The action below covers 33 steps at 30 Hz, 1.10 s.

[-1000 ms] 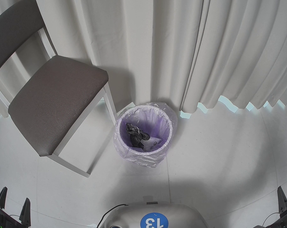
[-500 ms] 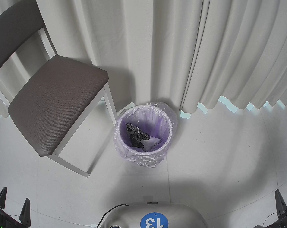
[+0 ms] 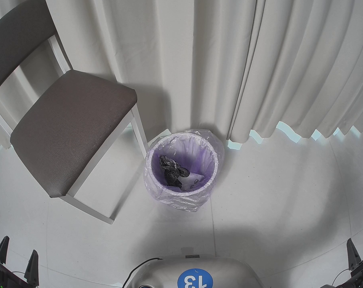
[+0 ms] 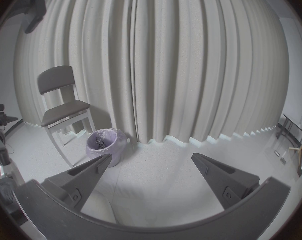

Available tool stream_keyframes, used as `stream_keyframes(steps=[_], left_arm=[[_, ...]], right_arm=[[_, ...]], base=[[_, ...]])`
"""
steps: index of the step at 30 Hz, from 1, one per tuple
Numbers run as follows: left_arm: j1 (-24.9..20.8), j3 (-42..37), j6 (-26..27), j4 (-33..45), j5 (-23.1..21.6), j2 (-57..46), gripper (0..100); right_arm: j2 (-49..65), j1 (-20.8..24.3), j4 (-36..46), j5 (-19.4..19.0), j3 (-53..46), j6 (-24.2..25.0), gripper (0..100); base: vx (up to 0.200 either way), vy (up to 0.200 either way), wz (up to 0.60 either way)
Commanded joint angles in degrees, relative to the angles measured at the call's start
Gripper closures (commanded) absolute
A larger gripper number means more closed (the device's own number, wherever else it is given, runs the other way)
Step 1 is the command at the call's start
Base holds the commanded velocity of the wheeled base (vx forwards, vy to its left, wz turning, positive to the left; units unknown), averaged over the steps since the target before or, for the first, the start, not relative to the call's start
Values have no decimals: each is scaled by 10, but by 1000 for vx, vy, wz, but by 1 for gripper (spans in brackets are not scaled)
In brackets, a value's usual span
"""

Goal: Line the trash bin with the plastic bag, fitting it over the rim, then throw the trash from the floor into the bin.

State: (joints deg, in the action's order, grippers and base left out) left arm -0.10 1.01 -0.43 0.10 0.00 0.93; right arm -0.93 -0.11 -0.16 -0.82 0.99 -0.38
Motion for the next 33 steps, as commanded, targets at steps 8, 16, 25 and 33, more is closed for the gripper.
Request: stream_keyframes(steps=[8,16,25,33], left_arm=[[0,-10,-1,0,0,-9,0],[0,-10,0,0,0,-9,0],[0,-10,0,0,1,-9,0],[0,-10,0,0,0,-9,0]], right_arm=[[8,0,-3,-4,-10,-5,0],[8,0,-3,-7,-10,-1,0],[8,0,-3,-9,-10,-2,0],[8,0,-4,-9,-10,-1,0]], base=[[0,0,0],[0,0,0],[0,0,0],[0,0,0]])
